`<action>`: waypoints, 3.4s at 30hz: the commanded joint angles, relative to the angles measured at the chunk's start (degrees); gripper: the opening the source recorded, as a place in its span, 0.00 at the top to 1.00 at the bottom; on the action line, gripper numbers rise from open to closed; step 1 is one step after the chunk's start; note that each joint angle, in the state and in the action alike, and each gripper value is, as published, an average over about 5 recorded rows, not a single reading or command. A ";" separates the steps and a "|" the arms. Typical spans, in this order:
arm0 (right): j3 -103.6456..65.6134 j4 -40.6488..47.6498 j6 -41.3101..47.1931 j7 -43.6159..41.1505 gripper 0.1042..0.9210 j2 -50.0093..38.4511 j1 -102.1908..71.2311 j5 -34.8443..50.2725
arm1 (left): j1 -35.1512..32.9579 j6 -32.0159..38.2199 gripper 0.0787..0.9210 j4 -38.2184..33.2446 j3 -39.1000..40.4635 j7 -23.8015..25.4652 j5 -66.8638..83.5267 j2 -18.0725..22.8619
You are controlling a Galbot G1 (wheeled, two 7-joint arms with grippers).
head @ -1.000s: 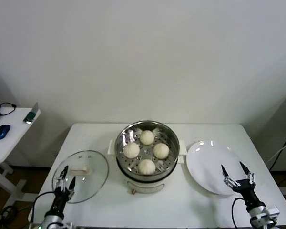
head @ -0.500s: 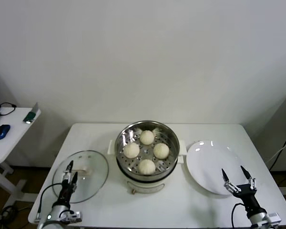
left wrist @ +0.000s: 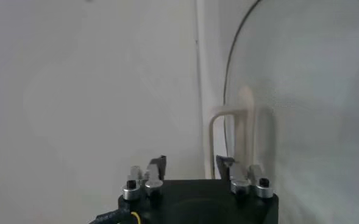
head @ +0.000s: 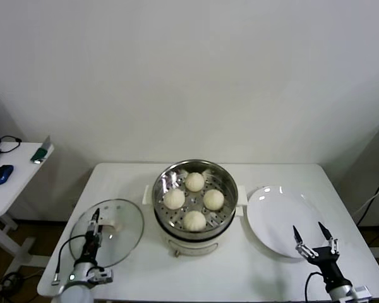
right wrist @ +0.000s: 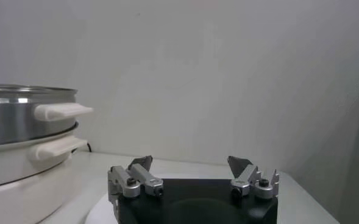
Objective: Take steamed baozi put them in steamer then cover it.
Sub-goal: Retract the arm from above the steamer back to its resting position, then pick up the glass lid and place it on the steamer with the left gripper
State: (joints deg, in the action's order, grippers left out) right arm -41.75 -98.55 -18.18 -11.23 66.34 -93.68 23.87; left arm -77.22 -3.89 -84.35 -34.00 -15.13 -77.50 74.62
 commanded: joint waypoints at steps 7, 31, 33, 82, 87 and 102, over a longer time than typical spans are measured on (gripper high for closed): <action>0.32 -0.24 -0.14 -0.17 0.12 1.45 -0.04 -0.66 | 0.65 -1.80 0.66 1.95 0.07 -0.65 -0.33 0.57; -0.33 -2.17 2.21 1.13 0.12 2.54 -0.65 -4.93 | -4.21 -8.42 0.92 -27.77 -2.57 13.42 22.46 -12.75; -0.27 -2.14 2.34 1.21 0.12 2.63 -0.54 -5.11 | -4.22 -11.89 0.92 -31.31 -2.61 16.05 24.70 -14.97; 0.55 2.74 -1.44 1.32 0.12 1.98 1.57 -3.97 | 13.64 -33.92 0.92 -28.91 39.33 33.71 -13.73 16.12; 0.58 3.27 -1.83 1.37 0.12 1.70 1.80 -3.48 | 13.51 -33.46 0.92 -26.16 40.11 32.48 -15.35 18.23; 0.57 4.37 -2.73 1.52 0.12 1.25 2.32 -2.28 | 13.05 -31.17 0.92 -20.21 38.55 30.36 -21.14 18.29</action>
State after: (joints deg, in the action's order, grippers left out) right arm -41.12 -94.50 -20.63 -9.80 67.66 -91.44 21.19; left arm -64.11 -35.83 -108.13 4.00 15.95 -94.12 90.99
